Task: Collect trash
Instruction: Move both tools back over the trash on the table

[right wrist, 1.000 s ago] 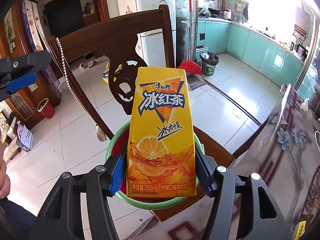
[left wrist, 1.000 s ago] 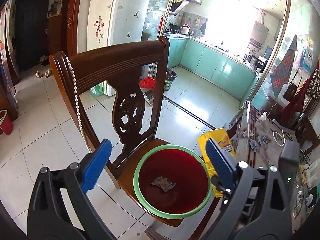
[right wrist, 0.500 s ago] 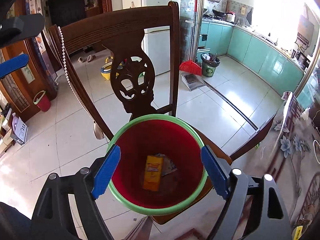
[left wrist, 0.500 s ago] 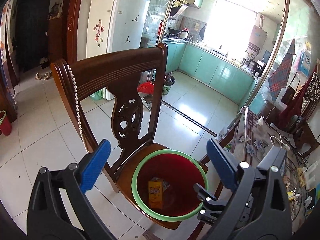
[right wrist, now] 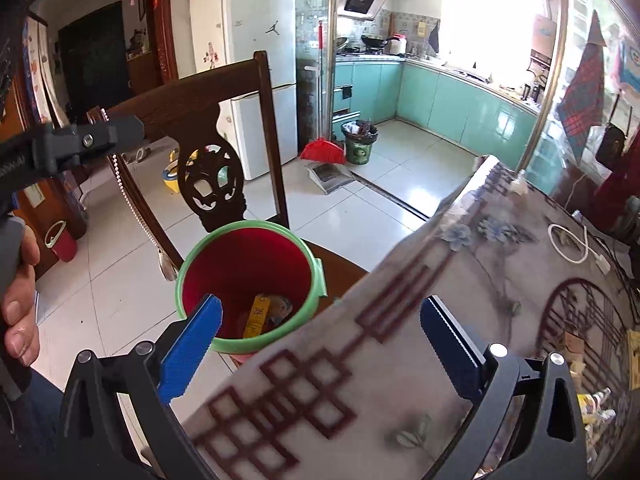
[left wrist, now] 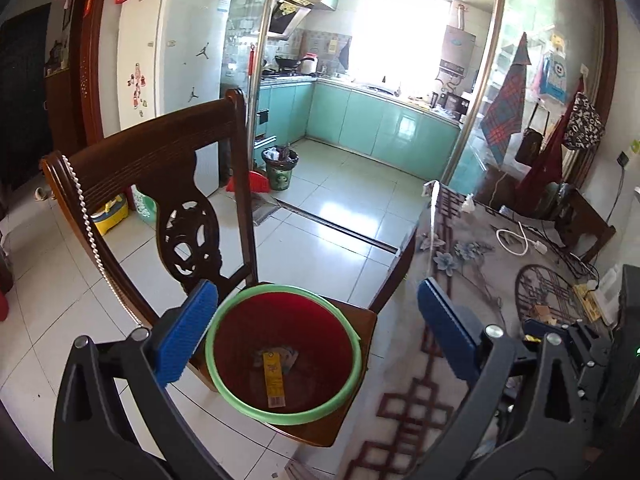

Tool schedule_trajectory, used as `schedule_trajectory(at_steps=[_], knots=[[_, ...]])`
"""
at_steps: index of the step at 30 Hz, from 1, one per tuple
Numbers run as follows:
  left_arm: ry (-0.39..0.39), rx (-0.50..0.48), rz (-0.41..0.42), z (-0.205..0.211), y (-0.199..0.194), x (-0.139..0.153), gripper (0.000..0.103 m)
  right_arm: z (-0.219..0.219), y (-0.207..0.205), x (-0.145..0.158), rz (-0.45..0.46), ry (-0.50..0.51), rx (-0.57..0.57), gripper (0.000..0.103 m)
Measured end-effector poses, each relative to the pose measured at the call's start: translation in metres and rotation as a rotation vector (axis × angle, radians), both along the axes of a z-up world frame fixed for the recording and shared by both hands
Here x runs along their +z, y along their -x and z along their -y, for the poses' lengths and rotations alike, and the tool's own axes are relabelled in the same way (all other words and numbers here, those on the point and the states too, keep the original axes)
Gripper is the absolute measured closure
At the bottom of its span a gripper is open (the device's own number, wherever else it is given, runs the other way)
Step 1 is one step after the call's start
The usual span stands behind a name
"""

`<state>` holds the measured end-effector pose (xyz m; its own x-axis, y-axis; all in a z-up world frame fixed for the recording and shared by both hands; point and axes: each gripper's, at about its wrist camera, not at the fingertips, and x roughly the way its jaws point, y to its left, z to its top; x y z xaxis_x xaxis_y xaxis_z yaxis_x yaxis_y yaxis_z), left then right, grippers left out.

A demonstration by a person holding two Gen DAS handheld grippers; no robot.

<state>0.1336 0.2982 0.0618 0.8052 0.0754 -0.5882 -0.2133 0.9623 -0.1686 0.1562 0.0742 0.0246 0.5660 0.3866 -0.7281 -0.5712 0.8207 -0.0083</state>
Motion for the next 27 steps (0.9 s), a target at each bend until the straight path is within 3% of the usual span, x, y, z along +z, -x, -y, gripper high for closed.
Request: schedule_trajectory(at_steps=[6, 14, 22, 27], knots=[[0.049, -0.139, -0.02, 0.07, 0.004, -0.015, 0.005, 0.106, 0.025, 0.015, 0.025, 0.006, -0.131, 0.007], [0.034, -0.35, -0.093, 0.174, 0.011, -0.04, 0.005, 0.233, 0.05, 0.021, 0.036, 0.04, -0.318, 0.007], [0.002, -0.549, -0.191, 0.28, 0.022, -0.074, 0.005, 0.318, 0.067, 0.013, 0.05, 0.049, -0.436, 0.007], [-0.035, -0.569, -0.235, 0.321, 0.012, -0.096, 0.005, 0.356, 0.07, 0.006, 0.039, 0.004, -0.497, 0.007]])
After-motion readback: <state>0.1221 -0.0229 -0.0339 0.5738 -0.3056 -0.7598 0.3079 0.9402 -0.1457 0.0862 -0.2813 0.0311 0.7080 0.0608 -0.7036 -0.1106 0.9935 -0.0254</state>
